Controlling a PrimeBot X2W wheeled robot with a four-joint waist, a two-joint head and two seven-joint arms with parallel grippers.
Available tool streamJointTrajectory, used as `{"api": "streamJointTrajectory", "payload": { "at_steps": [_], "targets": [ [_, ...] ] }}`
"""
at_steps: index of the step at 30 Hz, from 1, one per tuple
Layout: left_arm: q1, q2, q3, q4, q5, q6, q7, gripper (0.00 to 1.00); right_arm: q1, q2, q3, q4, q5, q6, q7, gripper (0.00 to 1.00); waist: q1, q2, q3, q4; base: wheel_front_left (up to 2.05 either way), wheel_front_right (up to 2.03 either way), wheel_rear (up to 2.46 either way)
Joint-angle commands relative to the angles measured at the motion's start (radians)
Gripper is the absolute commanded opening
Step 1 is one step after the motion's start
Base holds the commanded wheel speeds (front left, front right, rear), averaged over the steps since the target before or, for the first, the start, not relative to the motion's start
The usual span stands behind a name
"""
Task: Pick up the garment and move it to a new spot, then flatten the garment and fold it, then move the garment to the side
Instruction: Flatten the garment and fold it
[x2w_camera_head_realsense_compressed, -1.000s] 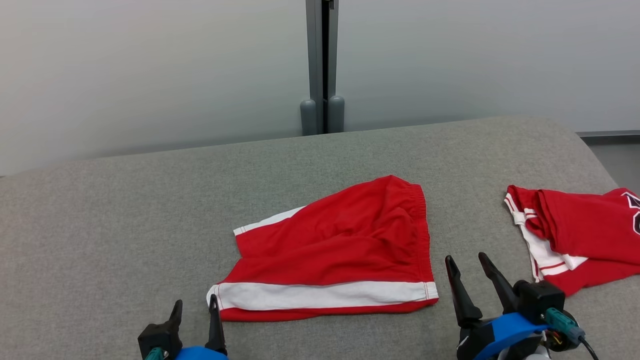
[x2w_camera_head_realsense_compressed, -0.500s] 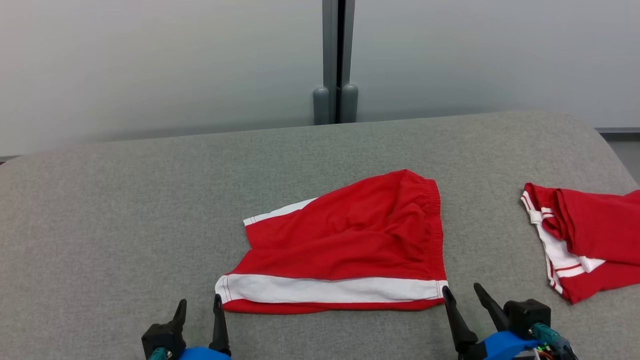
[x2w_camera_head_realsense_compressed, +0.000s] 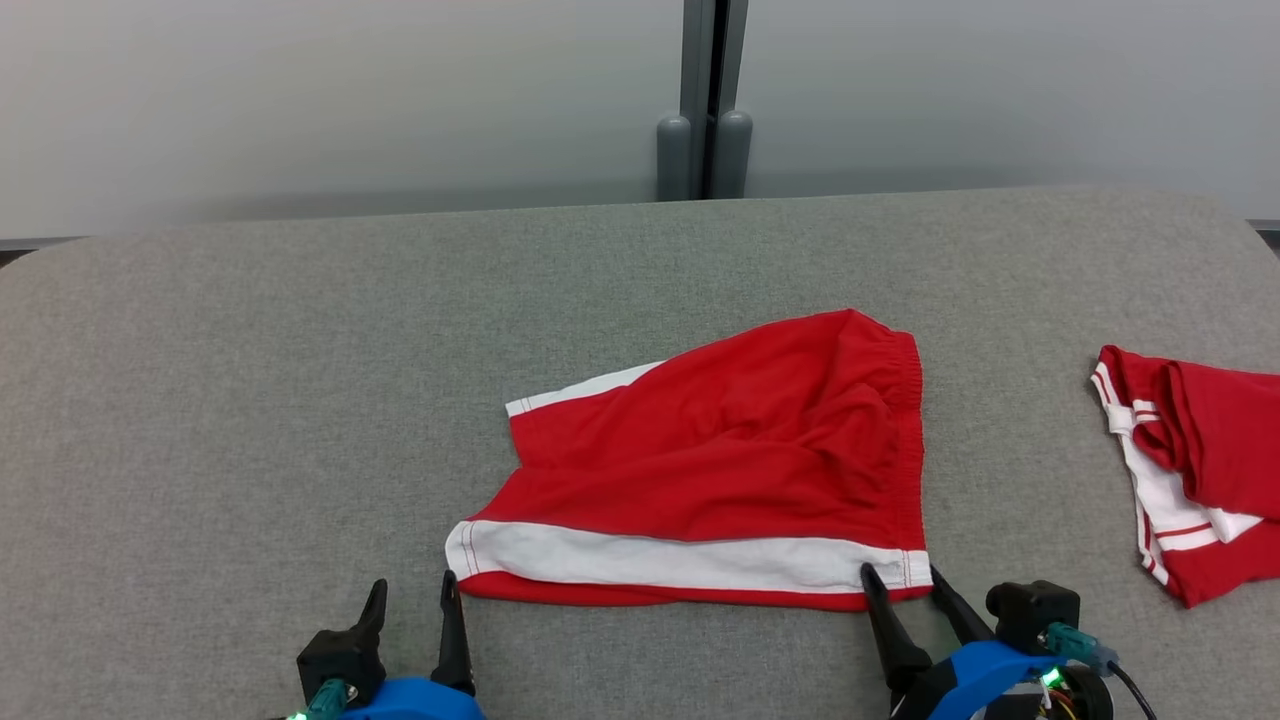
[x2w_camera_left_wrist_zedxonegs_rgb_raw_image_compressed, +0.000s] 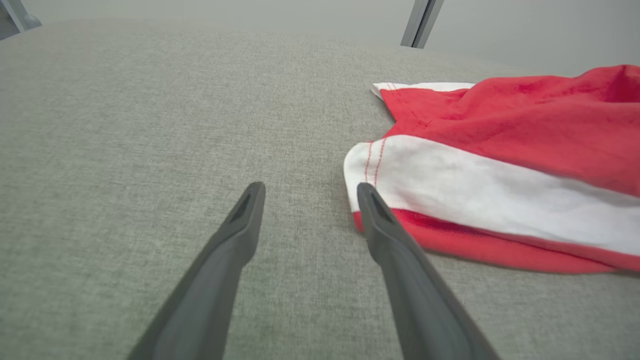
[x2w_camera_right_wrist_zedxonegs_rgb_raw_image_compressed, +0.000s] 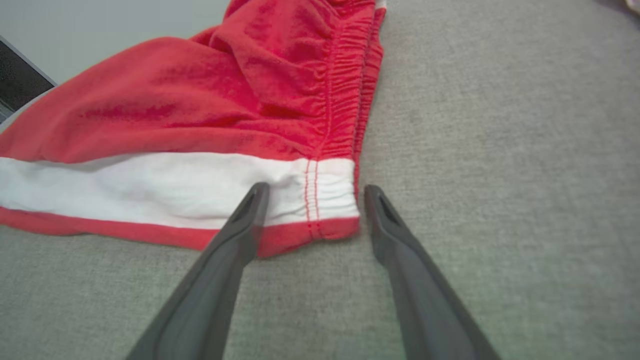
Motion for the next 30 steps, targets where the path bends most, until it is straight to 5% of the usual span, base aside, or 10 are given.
{"api": "streamJointTrajectory", "payload": {
  "at_steps": [1, 21, 23, 25, 30],
  "targets": [
    [-0.014, -0.001, 0.002, -0.005, 0.000, 0.005, -0.002, 1.00, -0.011, -0.003, 0.015, -0.003, 0.013, 0.000, -0.003, 1.00, -0.0001, -0.0001, 0.004, 0.000, 0.00, 0.00, 0.00],
    [-0.022, -0.001, -0.015, -0.006, -0.019, 0.011, -0.002, 1.00, 0.021, -0.003, 0.074, -0.086, 0.076, 0.000, -0.003, 1.00, -0.0001, -0.0001, 0.008, -0.025, 0.00, 0.00, 0.00],
    [-0.022, -0.001, -0.016, -0.004, -0.018, 0.011, -0.002, 1.00, 0.022, -0.003, 0.072, -0.082, 0.100, 0.000, -0.003, 0.91, -0.0001, -0.0001, 0.008, -0.025, 0.00, 0.00, 0.00],
    [-0.021, -0.001, -0.016, -0.002, -0.016, 0.009, -0.002, 1.00, 0.018, -0.003, 0.078, -0.087, 0.117, 0.000, -0.003, 0.49, -0.0001, -0.0001, 0.009, -0.024, 0.00, 0.00, 0.00],
    [-0.023, -0.001, -0.015, 0.001, -0.016, 0.009, -0.002, 1.00, 0.010, -0.003, 0.074, -0.093, 0.137, 0.000, -0.003, 0.44, -0.0001, -0.0001, 0.012, -0.023, 0.00, 0.00, 0.00]
  ]
}}
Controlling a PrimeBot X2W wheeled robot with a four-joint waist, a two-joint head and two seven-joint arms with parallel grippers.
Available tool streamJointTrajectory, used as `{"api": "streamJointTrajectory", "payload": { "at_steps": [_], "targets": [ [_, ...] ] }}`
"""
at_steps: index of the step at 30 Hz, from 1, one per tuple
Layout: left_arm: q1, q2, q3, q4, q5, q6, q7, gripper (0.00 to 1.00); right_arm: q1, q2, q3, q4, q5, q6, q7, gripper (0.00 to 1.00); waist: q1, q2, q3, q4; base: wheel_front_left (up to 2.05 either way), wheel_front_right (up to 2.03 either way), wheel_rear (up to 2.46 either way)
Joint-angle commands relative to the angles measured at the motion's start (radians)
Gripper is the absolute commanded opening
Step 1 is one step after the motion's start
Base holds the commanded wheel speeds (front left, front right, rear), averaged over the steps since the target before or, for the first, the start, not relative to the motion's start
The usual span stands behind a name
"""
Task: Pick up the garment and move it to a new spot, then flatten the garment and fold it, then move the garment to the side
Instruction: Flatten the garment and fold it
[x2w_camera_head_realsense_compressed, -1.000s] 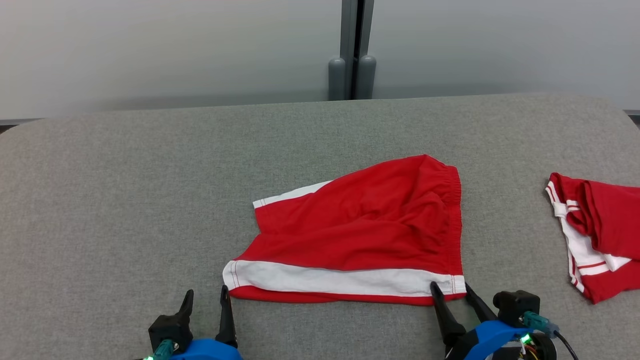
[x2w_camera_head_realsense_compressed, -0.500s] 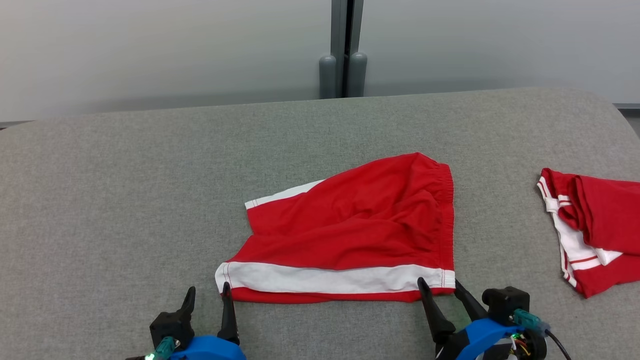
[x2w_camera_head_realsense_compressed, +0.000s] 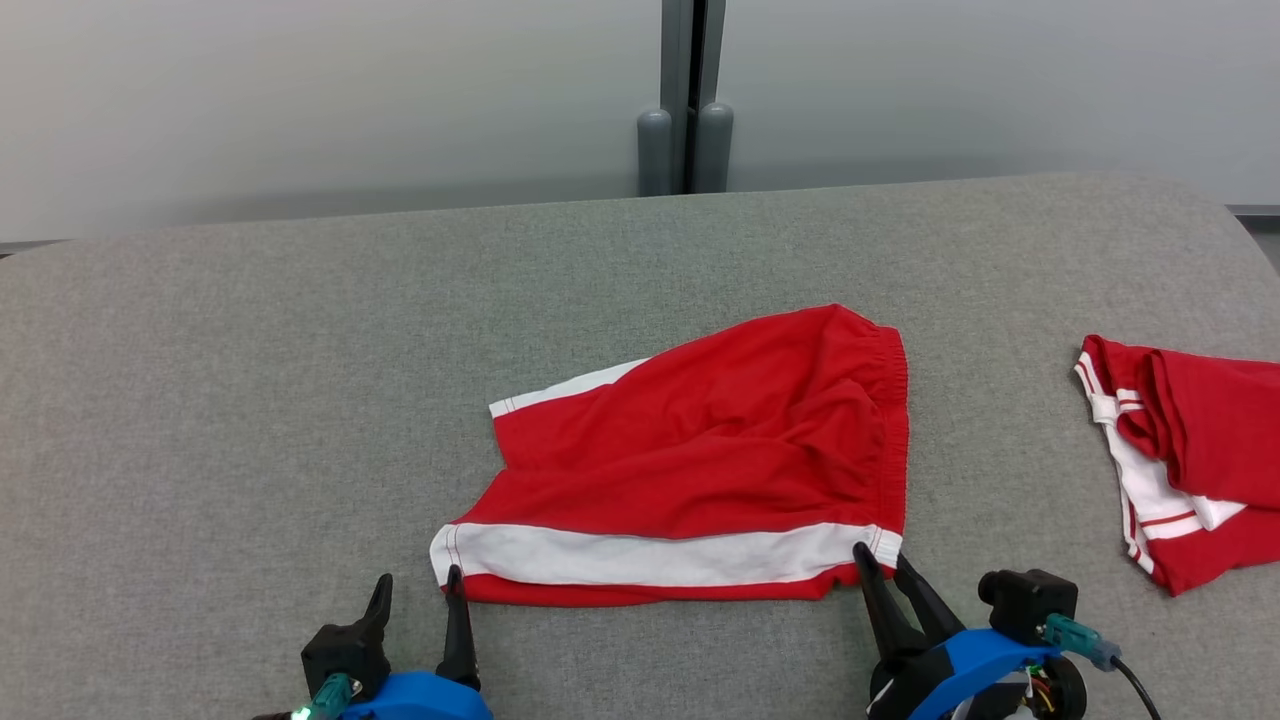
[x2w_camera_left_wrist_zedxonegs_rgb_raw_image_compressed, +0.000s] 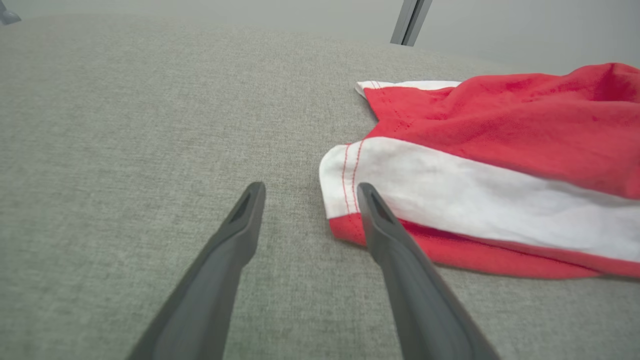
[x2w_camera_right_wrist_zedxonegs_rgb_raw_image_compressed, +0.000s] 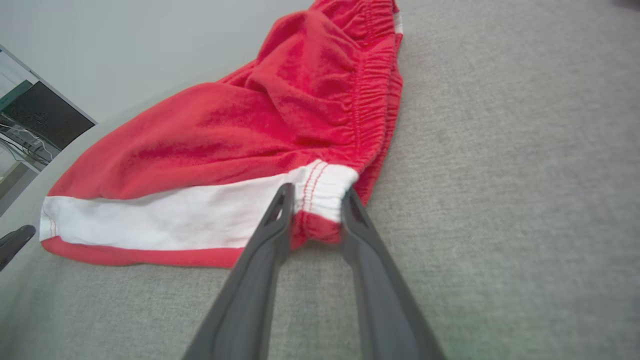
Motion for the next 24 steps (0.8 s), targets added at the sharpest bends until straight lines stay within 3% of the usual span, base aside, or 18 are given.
{"api": "streamJointTrajectory", "payload": {
  "at_steps": [1, 2, 3, 4, 6, 20, 24],
  "targets": [
    [-0.013, -0.001, 0.001, 0.001, 0.003, 0.000, -0.002, 1.00, 0.000, -0.003, -0.004, -0.006, 0.006, 0.000, -0.003, 0.43, 0.0000, -0.0001, 0.000, 0.001, 0.00, 0.00, 0.00],
    [-0.013, -0.001, 0.001, 0.001, 0.002, 0.000, -0.002, 1.00, 0.001, -0.003, -0.006, -0.008, 0.004, 0.000, -0.003, 0.38, 0.0000, -0.0001, 0.000, 0.001, 0.00, 0.00, 0.00],
    [-0.013, -0.001, 0.002, 0.000, 0.001, 0.001, -0.002, 1.00, 0.004, -0.003, -0.009, -0.008, 0.000, 0.000, -0.003, 0.25, 0.0000, -0.0001, -0.001, 0.001, 0.00, 0.00, 0.00],
    [-0.013, -0.001, 0.002, 0.000, 0.001, 0.001, -0.002, 1.00, 0.004, -0.003, -0.009, -0.008, 0.000, 0.000, -0.003, 0.25, 0.0000, -0.0001, -0.001, 0.001, 0.00, 0.00, 0.00],
    [-0.011, -0.001, 0.007, -0.006, -0.003, -0.002, -0.002, 1.00, 0.011, -0.003, -0.031, -0.015, -0.023, 0.000, -0.003, 0.00, 0.0000, -0.0001, -0.002, -0.001, 0.00, 0.00, 0.00],
    [-0.004, -0.001, 0.003, -0.050, -0.056, -0.055, -0.002, 1.00, 0.017, -0.023, -0.095, 0.008, -0.141, 0.000, -0.003, 0.00, 0.0000, -0.0001, -0.001, -0.011, 0.00, 0.00, 0.00],
    [-0.011, -0.001, -0.017, -0.043, -0.108, -0.105, -0.002, 1.00, 0.022, -0.028, -0.107, 0.007, -0.162, 0.000, -0.003, 0.00, 0.0000, -0.0001, 0.000, -0.015, 0.00, 0.00, 0.00]
  ]
}}
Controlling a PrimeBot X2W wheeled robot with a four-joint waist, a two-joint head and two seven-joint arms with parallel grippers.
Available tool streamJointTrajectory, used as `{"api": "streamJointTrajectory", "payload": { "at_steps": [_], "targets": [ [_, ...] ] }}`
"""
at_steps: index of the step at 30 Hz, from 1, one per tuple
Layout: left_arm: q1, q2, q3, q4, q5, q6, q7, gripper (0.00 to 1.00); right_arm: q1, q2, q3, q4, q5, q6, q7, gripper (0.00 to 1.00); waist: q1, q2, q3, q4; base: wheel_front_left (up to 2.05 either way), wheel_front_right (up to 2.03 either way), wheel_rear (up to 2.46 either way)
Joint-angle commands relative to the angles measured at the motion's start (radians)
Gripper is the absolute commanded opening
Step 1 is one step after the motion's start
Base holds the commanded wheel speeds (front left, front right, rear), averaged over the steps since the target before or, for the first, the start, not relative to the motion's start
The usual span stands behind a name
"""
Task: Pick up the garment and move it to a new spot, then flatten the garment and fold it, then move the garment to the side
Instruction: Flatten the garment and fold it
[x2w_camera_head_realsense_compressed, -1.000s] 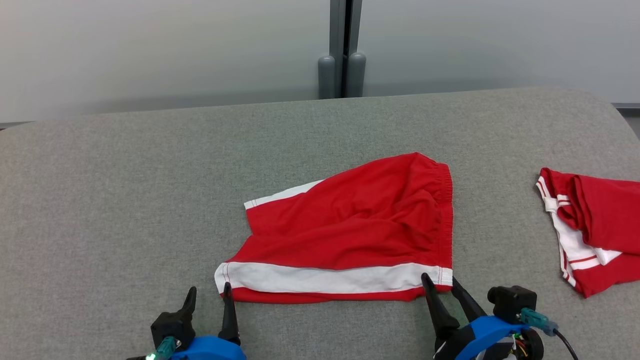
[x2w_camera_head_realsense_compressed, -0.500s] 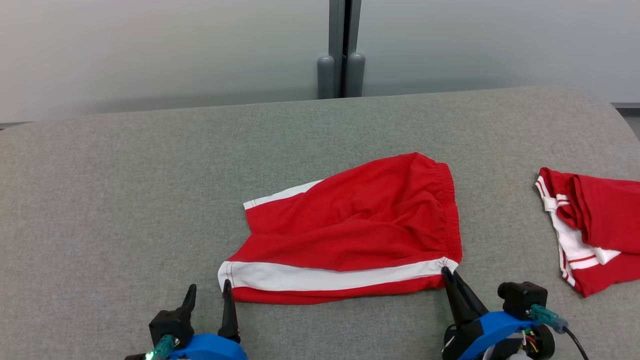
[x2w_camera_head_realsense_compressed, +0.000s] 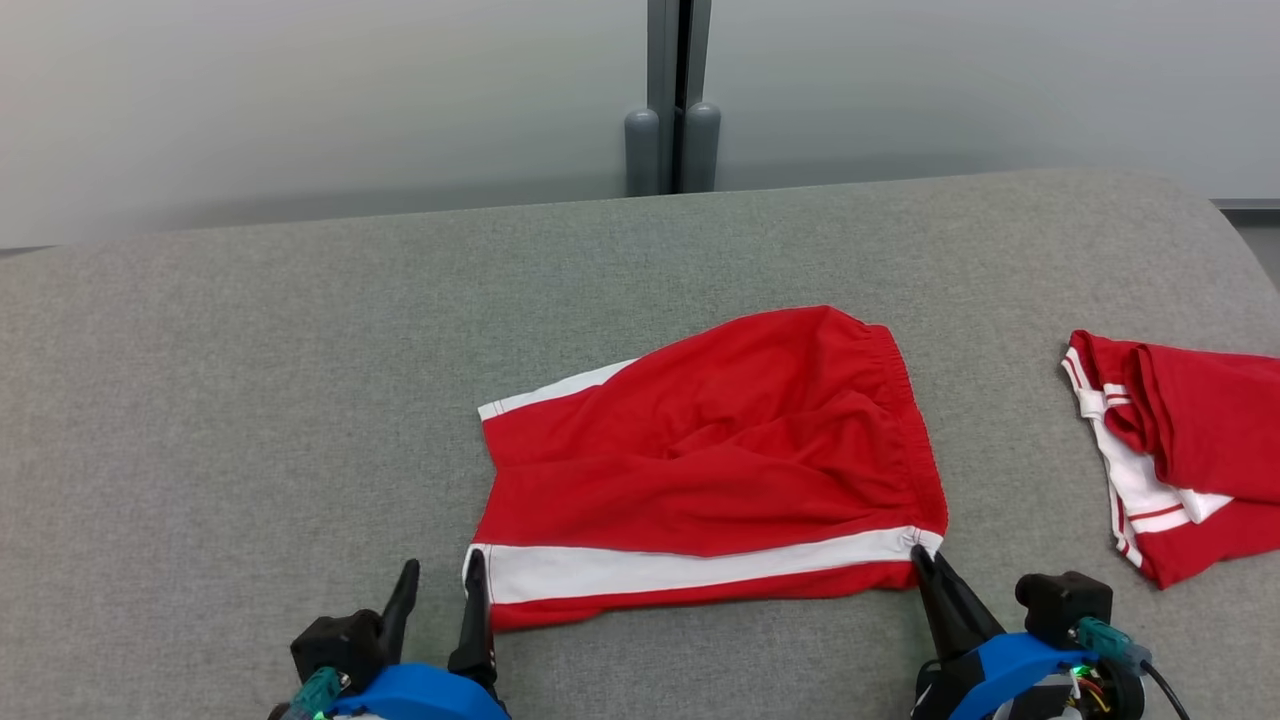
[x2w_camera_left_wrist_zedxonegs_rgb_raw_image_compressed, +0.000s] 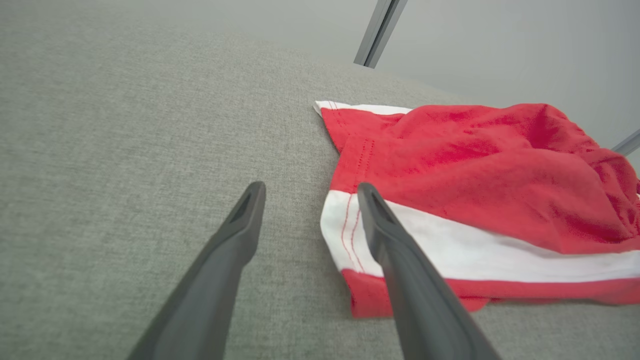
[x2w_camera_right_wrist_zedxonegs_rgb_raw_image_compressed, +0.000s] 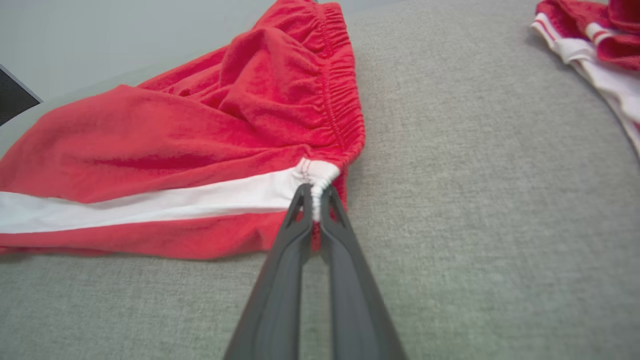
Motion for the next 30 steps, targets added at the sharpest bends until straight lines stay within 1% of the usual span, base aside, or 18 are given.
{"api": "streamJointTrajectory", "payload": {
  "at_steps": [1, 6, 10, 15, 16, 17, 18, 25, 30],
  "targets": [
    [-0.014, -0.001, -0.009, 0.006, -0.019, -0.012, -0.002, 1.00, 0.009, -0.005, -0.005, 0.001, -0.010, 0.000, -0.003, 0.00, -0.0001, -0.0001, 0.000, -0.001, 0.00, 0.00, 0.00],
    [-0.028, -0.001, -0.048, 0.050, -0.079, -0.052, -0.002, 1.00, 0.006, -0.001, -0.006, 0.003, -0.014, 0.000, -0.003, 0.00, -0.0001, -0.0001, -0.001, -0.009, 0.00, 0.00, 0.00],
    [-0.043, -0.001, -0.078, 0.105, -0.116, -0.069, -0.002, 1.00, 0.007, 0.003, -0.004, 0.001, -0.016, 0.000, -0.003, 0.00, -0.0001, -0.0001, -0.001, -0.014, 0.00, 0.00, 0.00],
    [-0.059, -0.001, -0.094, 0.129, -0.138, -0.081, -0.002, 1.00, 0.011, 0.005, -0.002, -0.003, -0.016, 0.000, -0.003, 0.00, -0.0001, -0.0001, -0.002, -0.017, 0.00, 0.00, 0.00],
    [-0.060, -0.001, -0.095, 0.131, -0.141, -0.083, -0.002, 0.48, 0.012, 0.005, -0.003, -0.004, -0.017, 0.000, -0.003, 0.00, -0.0001, -0.0001, -0.003, -0.017, 0.00, 0.00, 0.00],
    [-0.062, -0.001, -0.097, 0.131, -0.140, -0.086, -0.002, 0.13, 0.014, 0.005, -0.004, -0.004, -0.017, 0.000, -0.003, 0.00, -0.0001, -0.0001, -0.003, -0.017, 0.00, 0.00, 0.00],
    [-0.063, -0.001, -0.099, 0.131, -0.138, -0.088, -0.002, 0.00, 0.015, 0.005, -0.005, -0.004, -0.016, 0.000, -0.003, 0.00, -0.0001, -0.0001, -0.004, -0.017, 0.00, 0.00, 0.00],
    [-0.051, -0.001, -0.107, 0.132, -0.141, -0.098, -0.002, 0.00, 0.017, 0.009, -0.020, -0.029, -0.023, 0.000, -0.003, 0.00, -0.0001, -0.0001, -0.022, -0.010, 0.00, 0.00, 0.00],
    [-0.065, -0.001, -0.048, 0.035, -0.092, -0.100, -0.002, 0.00, 0.009, 0.015, -0.029, -0.103, -0.002, 0.000, -0.003, 0.00, -0.0001, -0.0001, -0.070, -0.005, 0.00, 0.00, 0.00]
  ]
}}
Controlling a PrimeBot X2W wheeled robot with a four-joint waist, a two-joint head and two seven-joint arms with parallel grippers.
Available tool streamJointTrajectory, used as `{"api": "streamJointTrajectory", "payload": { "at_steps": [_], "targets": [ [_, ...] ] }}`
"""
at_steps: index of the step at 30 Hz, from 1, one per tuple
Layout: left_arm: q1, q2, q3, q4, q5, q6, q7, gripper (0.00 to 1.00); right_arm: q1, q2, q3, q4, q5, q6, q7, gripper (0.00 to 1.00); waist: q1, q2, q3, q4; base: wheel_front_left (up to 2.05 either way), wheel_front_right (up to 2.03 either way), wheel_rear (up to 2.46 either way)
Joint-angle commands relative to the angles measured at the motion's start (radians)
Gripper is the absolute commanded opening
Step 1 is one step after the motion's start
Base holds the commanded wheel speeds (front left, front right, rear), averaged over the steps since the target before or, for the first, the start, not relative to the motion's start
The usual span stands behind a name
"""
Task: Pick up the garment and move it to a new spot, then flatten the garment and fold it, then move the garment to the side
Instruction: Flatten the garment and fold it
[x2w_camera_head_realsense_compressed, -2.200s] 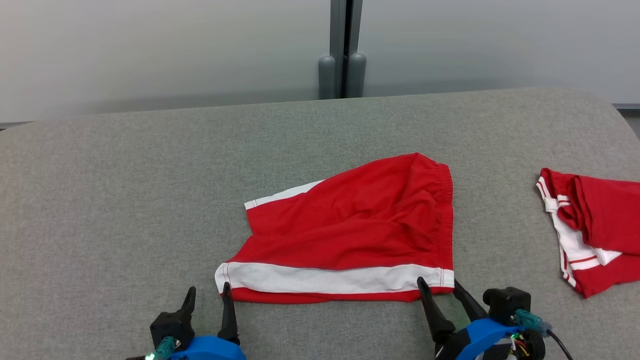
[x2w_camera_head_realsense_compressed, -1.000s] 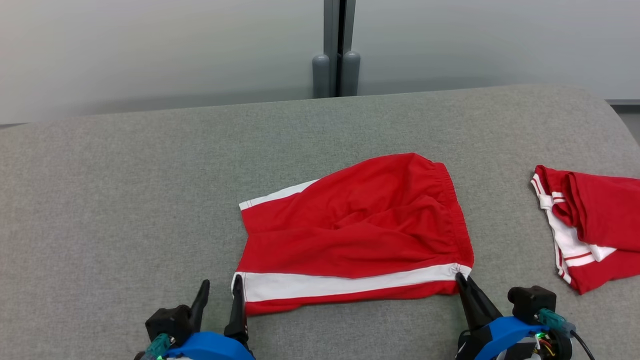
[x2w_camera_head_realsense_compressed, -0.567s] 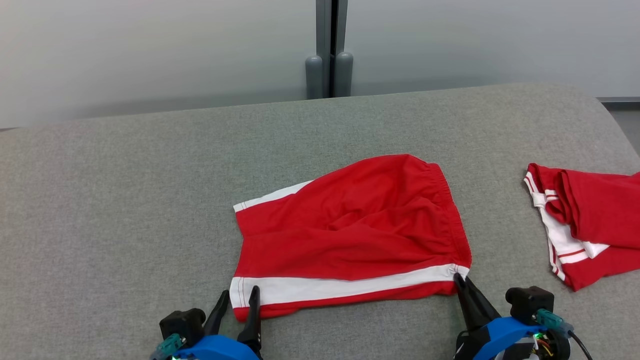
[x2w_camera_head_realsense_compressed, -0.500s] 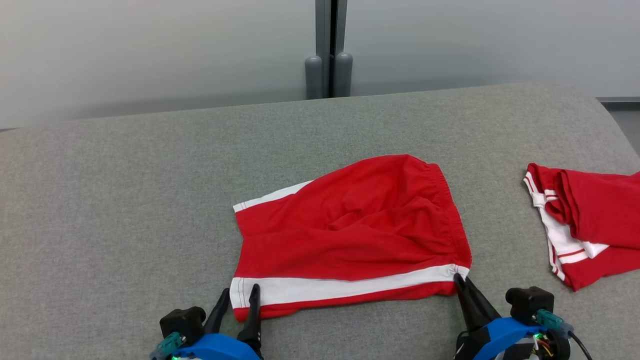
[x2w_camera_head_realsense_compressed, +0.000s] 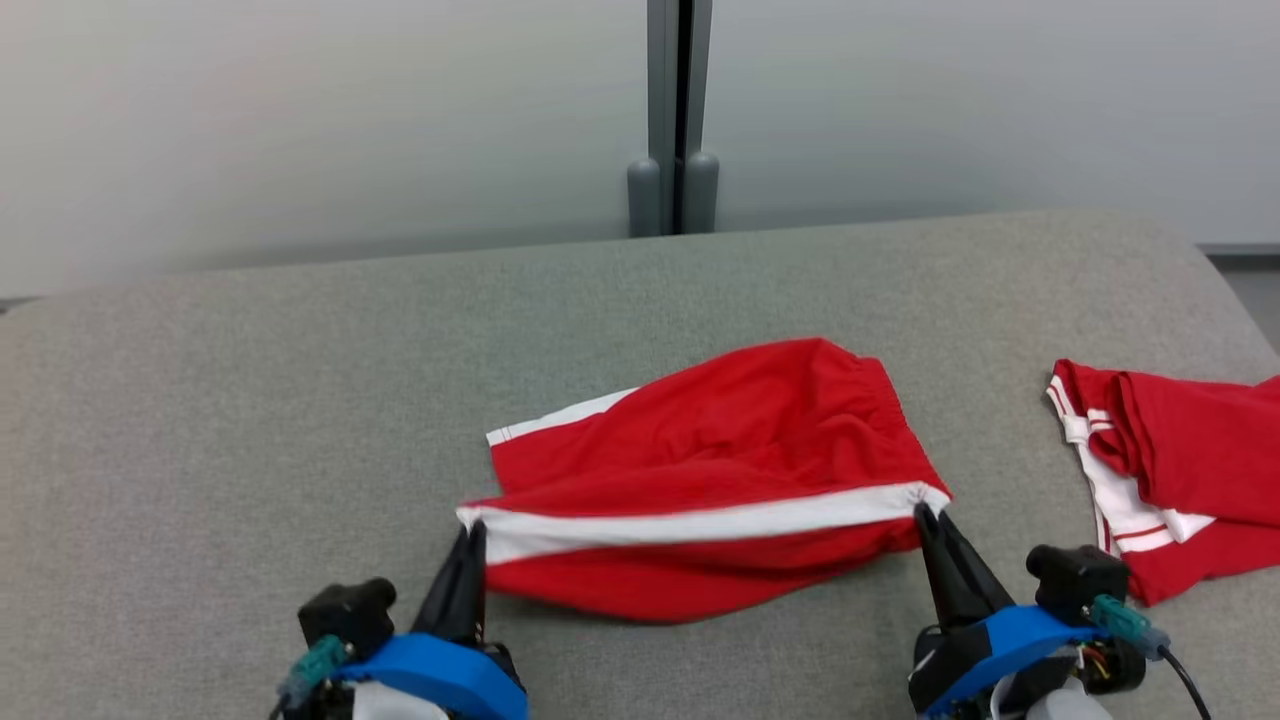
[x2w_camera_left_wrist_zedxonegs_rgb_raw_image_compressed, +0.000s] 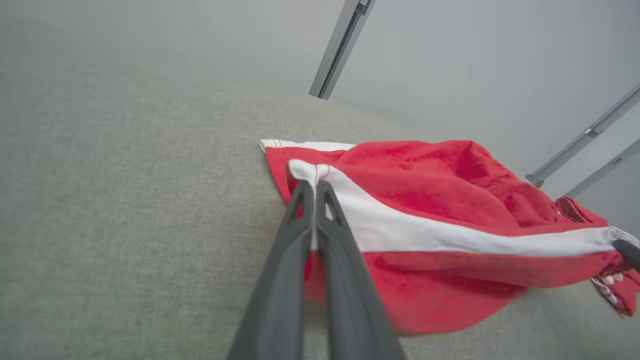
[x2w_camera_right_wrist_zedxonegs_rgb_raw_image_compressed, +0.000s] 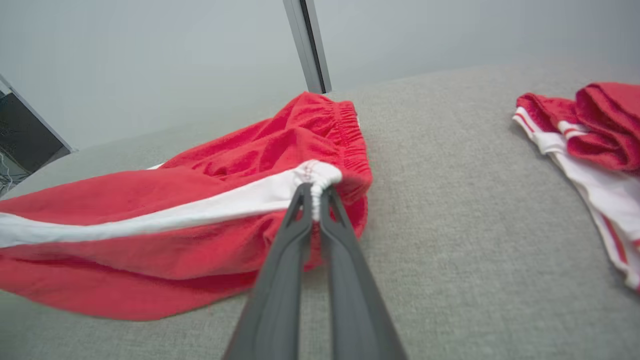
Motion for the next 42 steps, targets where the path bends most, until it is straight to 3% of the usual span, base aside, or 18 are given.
{"api": "streamJointTrajectory", "payload": {
  "at_steps": [1, 8, 13, 17, 22, 28, 33, 37, 42],
  "targets": [
    [-0.022, 0.000, 0.029, -0.035, 0.032, -0.005, -0.002, 0.00, -0.010, 0.003, 0.006, -0.032, 0.011, 0.000, -0.003, 0.00, 0.0000, 0.0001, -0.024, -0.005, 0.00, 0.00, 0.00],
    [-0.140, 0.047, 0.108, -0.210, 0.127, -0.013, -0.002, 0.00, -0.134, -0.028, 0.047, -0.200, 0.033, 0.000, -0.003, 0.00, 0.0000, 0.0001, -0.080, -0.009, 0.00, 0.00, 0.00],
    [-0.257, 0.119, 0.083, -0.314, 0.147, -0.011, -0.002, 0.00, -0.241, -0.072, 0.091, -0.293, 0.074, 0.000, -0.003, 0.00, 0.0000, 0.0001, -0.099, -0.011, 0.00, 0.00, 0.00],
    [-0.349, 0.158, 0.091, -0.338, 0.138, -0.010, 0.024, 0.00, -0.333, -0.108, 0.138, -0.293, 0.107, 0.000, -0.003, 0.00, 0.0000, 0.0001, -0.086, -0.011, 0.00, 0.00, 0.00],
    [-0.479, 0.177, 0.100, -0.310, 0.169, 0.024, 0.060, 0.00, -0.469, -0.145, 0.189, -0.217, 0.110, 0.000, 0.000, 0.00, 0.0000, 0.0001, -0.010, -0.007, 0.00, 0.00, 0.00],
    [-0.691, 0.166, 0.080, -0.205, 0.251, 0.071, 0.030, 0.00, -0.694, -0.162, 0.224, -0.096, 0.050, 0.000, -0.002, 0.00, 0.0000, 0.0001, 0.129, 0.014, 0.00, 0.00, 0.00],
    [-0.825, 0.132, 0.068, -0.144, 0.300, 0.095, 0.003, 0.00, -0.809, -0.162, 0.165, -0.064, -0.026, 0.000, -0.003, 0.00, 0.0000, 0.0001, 0.196, 0.041, 0.00, 0.00, 0.00],
    [-0.834, 0.109, 0.084, -0.156, 0.307, 0.097, -0.003, 0.00, -0.808, -0.157, 0.117, -0.078, -0.061, 0.000, -0.003, 0.00, 0.0000, 0.0001, 0.200, 0.057, 0.00, 0.00, 0.00],
    [-0.673, 0.070, 0.114, -0.209, 0.310, 0.081, -0.002, 0.00, -0.670, -0.154, 0.102, -0.076, -0.085, 0.000, -0.003, 0.00, 0.0000, 0.0001, 0.165, 0.073, 0.00, 0.00, 0.00]
  ]
}}
